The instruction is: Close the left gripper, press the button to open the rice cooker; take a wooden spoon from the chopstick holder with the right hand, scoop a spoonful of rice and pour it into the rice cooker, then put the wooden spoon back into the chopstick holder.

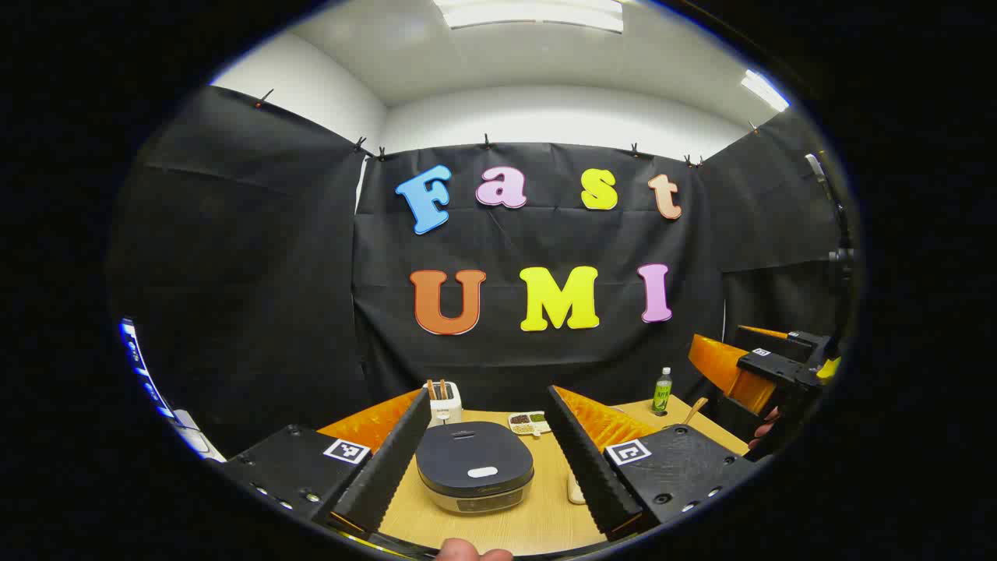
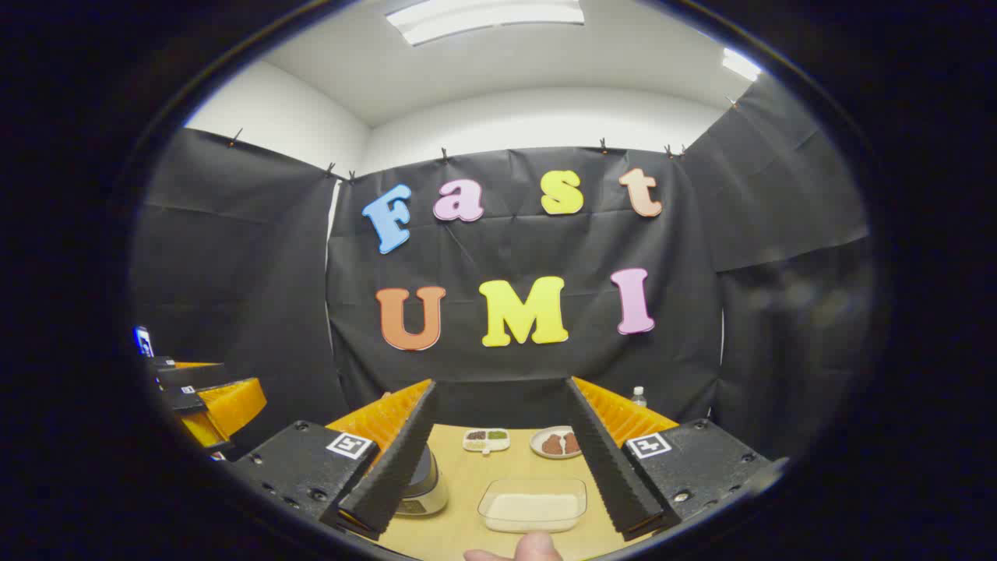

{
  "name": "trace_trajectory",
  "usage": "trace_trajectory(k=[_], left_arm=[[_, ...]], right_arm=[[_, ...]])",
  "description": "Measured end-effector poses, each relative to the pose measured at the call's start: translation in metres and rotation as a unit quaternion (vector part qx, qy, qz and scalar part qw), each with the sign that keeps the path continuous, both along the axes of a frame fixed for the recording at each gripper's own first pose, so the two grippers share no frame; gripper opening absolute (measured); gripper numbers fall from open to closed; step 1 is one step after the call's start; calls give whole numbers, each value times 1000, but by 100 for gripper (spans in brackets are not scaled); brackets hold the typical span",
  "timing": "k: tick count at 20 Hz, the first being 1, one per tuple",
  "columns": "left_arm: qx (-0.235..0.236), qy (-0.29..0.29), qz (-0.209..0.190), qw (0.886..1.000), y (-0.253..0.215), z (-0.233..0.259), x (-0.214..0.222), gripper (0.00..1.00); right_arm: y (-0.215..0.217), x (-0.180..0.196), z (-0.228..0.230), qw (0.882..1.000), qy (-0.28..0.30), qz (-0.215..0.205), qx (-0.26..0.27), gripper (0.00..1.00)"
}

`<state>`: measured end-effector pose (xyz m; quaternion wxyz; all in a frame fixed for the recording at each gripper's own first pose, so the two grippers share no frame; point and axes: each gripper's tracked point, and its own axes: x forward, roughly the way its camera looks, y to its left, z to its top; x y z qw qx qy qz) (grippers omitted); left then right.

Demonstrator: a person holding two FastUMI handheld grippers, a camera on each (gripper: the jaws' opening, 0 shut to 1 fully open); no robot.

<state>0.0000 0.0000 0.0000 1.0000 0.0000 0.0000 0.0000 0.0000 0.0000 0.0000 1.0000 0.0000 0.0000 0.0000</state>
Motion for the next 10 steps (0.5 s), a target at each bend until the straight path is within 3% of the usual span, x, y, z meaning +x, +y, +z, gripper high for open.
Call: trace_trajectory(k=[10], left_arm=[[-6, 10, 4, 1000, 2, -8, 15, 94]], right_arm=[[-15, 10, -12, 1000, 5, -16, 3, 100]])
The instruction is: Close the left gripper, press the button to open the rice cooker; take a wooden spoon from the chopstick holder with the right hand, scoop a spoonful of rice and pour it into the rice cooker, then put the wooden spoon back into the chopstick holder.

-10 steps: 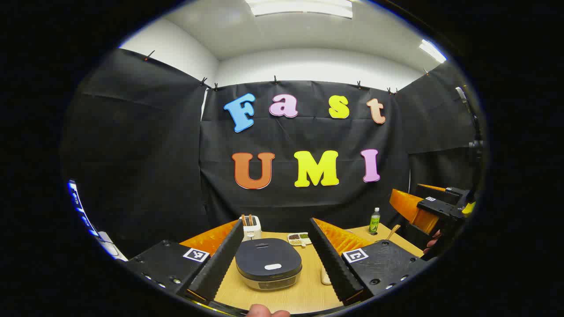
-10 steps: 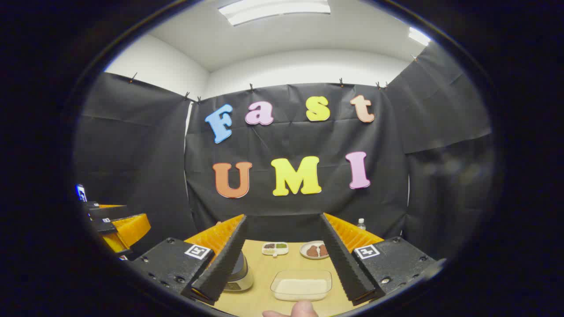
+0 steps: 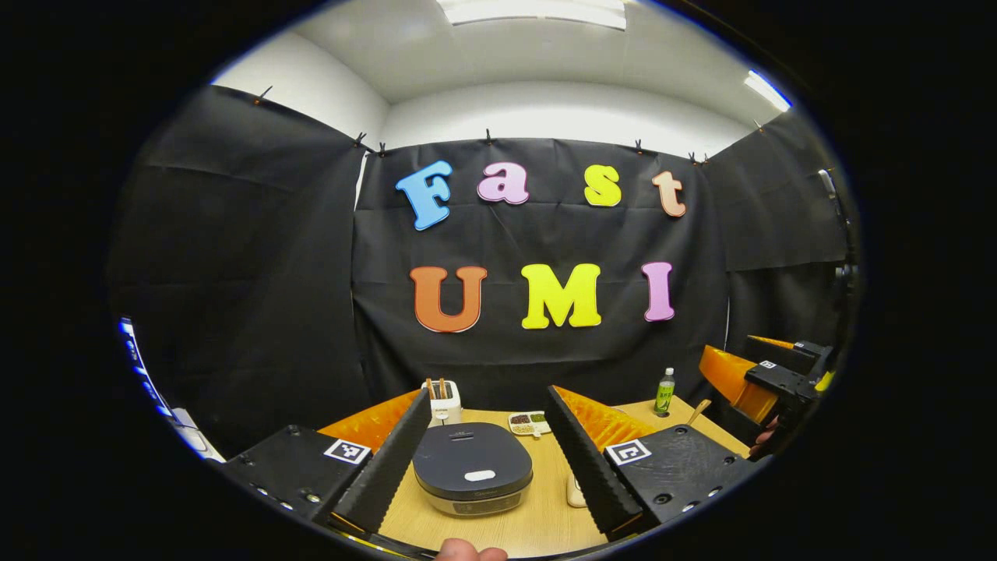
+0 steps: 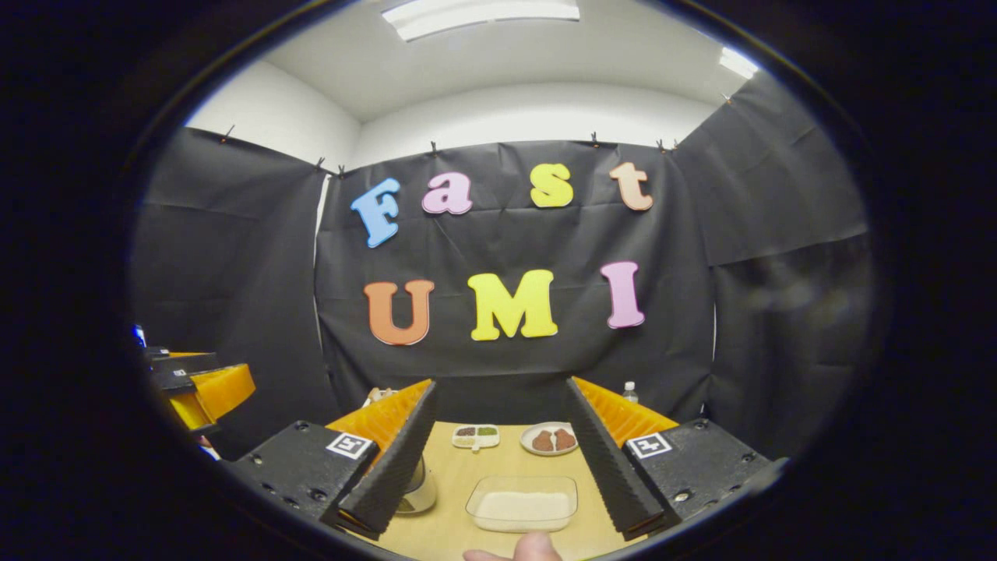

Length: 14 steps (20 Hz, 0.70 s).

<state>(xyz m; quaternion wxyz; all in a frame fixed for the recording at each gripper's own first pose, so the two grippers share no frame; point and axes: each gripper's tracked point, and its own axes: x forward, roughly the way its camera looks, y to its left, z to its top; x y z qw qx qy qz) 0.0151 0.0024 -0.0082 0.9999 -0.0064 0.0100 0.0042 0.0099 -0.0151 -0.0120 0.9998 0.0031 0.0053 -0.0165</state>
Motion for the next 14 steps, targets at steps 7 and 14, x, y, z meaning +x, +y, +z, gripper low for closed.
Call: trace_trajectory(k=[7, 14], left_arm=[[1, 5, -12, 1000, -12, -3, -1, 94], [-16, 31, 0, 999, -16, -13, 1, 94]], right_arm=[[-13, -4, 1, 1000, -8, -20, -3, 100], [-39, -5, -6, 999, 1, -43, 4, 100]])
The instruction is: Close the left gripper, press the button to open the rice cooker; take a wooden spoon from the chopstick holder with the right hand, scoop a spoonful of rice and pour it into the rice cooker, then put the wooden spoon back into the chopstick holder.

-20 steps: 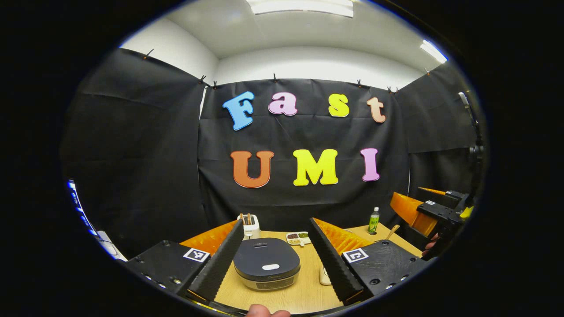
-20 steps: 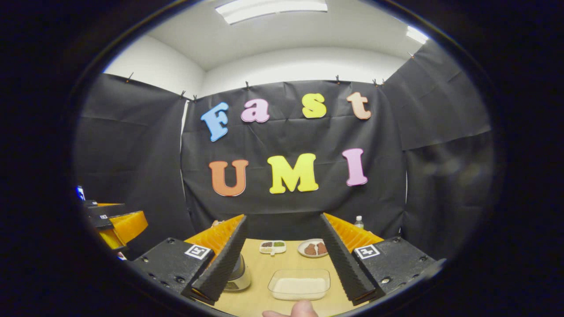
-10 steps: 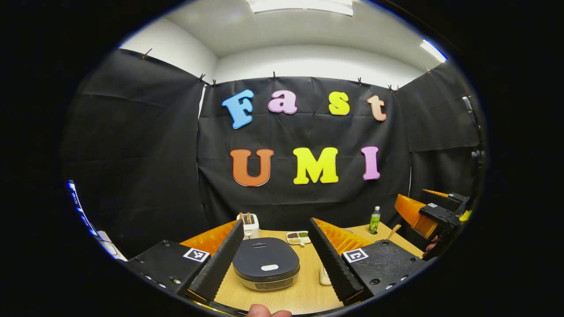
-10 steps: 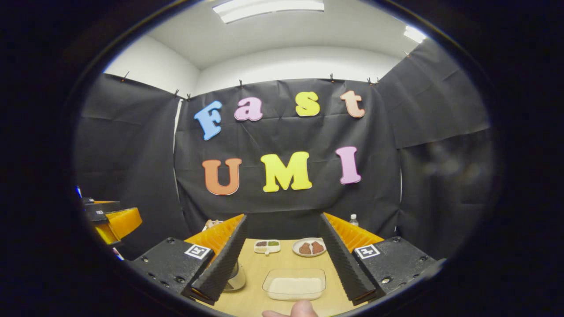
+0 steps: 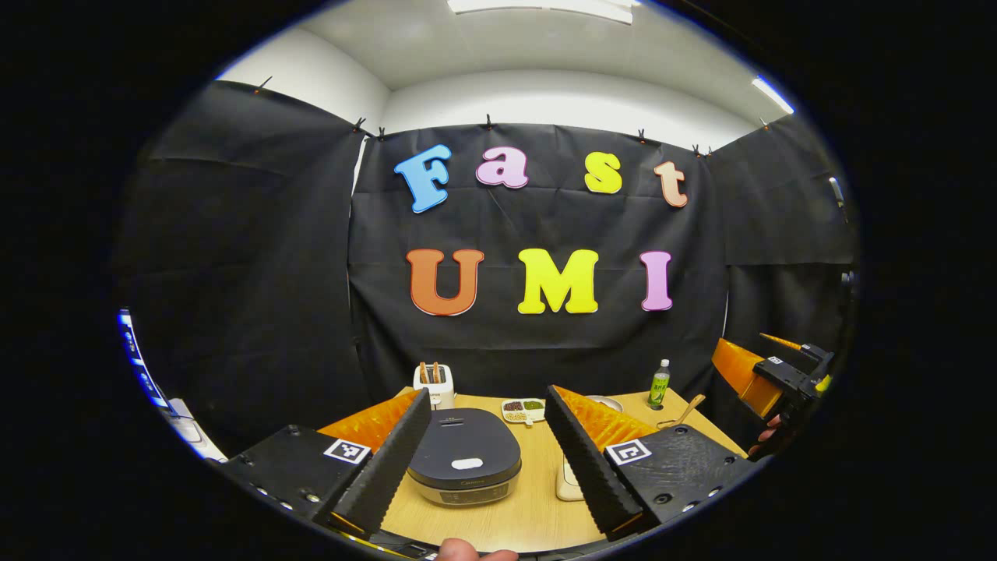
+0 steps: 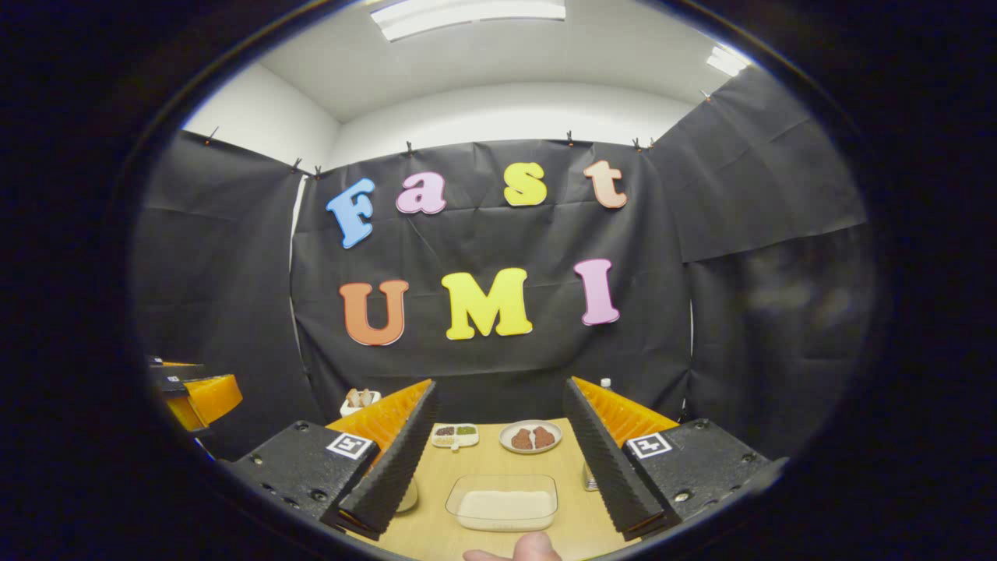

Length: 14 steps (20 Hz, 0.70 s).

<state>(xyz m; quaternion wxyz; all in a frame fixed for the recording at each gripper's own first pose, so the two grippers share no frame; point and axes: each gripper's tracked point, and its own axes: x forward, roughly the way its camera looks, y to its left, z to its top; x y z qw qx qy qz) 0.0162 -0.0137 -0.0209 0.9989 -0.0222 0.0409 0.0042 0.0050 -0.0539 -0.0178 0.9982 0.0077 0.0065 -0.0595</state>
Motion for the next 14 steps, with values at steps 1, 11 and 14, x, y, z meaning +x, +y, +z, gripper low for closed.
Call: trace_trajectory(k=[1, 11, 14], left_arm=[[1, 4, 1, 1000, -1, -2, -1, 94], [-25, 66, 23, 997, -5, -33, 26, 95], [-23, 97, 39, 994, 0, -49, 37, 95]], right_arm=[[-2, 1, -1, 1000, 1, -1, -1, 100], [-18, 35, -9, 1000, 14, 15, -6, 100], [-16, 55, -25, 999, 32, 28, -3, 100]])
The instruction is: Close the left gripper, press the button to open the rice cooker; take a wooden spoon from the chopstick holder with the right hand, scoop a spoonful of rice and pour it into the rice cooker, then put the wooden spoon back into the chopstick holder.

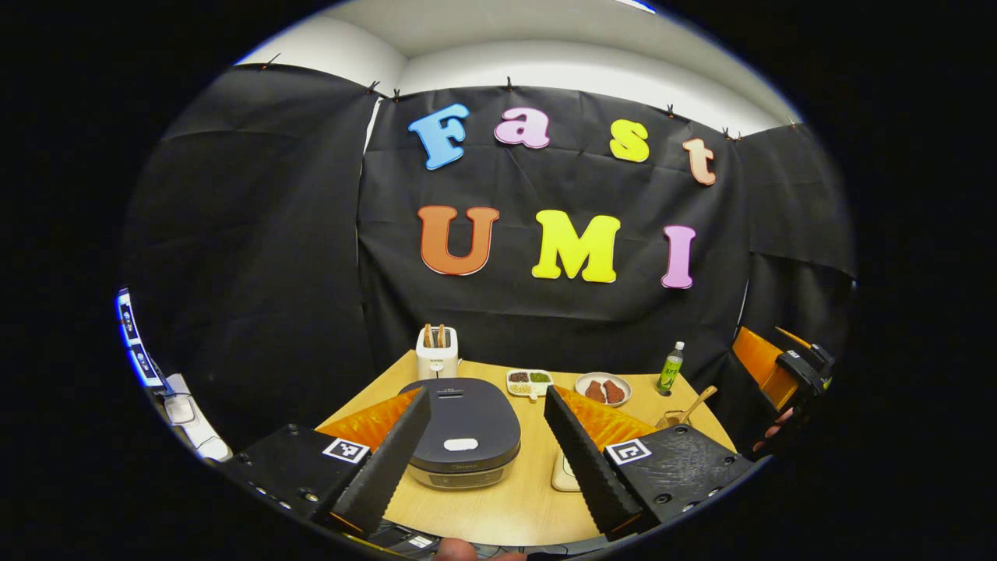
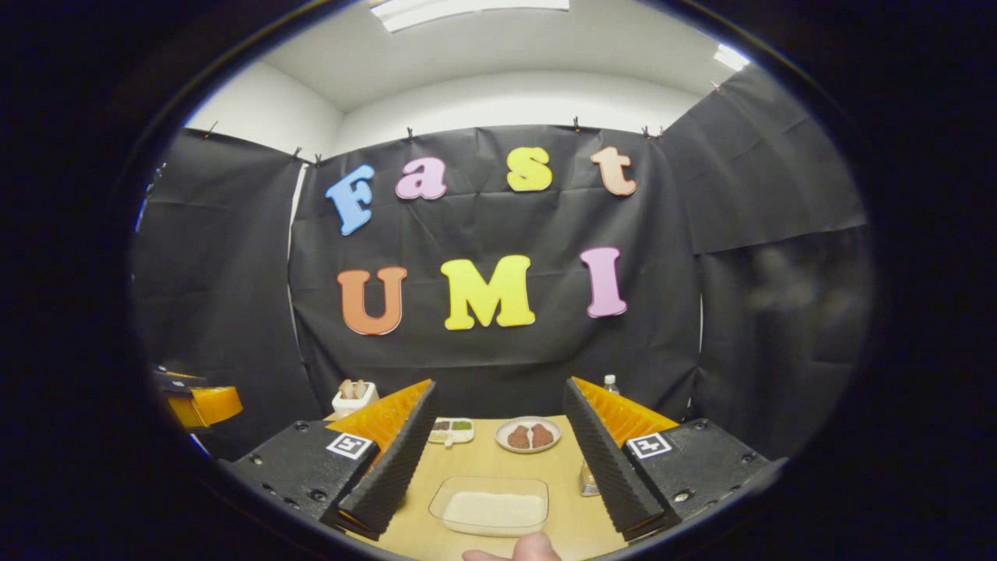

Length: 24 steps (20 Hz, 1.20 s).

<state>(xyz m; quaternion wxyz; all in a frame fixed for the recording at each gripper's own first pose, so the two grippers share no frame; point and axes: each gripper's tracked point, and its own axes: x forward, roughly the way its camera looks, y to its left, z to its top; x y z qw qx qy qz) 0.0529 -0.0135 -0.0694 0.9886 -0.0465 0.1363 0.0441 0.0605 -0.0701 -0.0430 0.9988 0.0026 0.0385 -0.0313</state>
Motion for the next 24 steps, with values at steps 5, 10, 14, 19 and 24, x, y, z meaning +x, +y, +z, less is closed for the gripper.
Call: trace_trajectory(k=[5, 10, 14, 19, 24], left_arm=[[-23, 101, 14, 995, 2, -50, 22, 95], [-37, 183, 23, 982, -5, -90, 41, 58], [-59, 239, 20, 969, -11, -128, 55, 43], [-69, 283, 20, 956, 3, -163, 79, 4], [-78, 317, 17, 945, 13, -184, 90, 0]], right_arm=[[1, 40, -30, 999, 22, 24, 18, 100], [-4, 83, -72, 996, 65, 52, 40, 100], [-19, 101, -77, 995, 68, 66, 24, 100], [-42, 101, -85, 996, 75, 47, 20, 97], [-74, 100, -80, 997, 71, 11, 17, 97]])
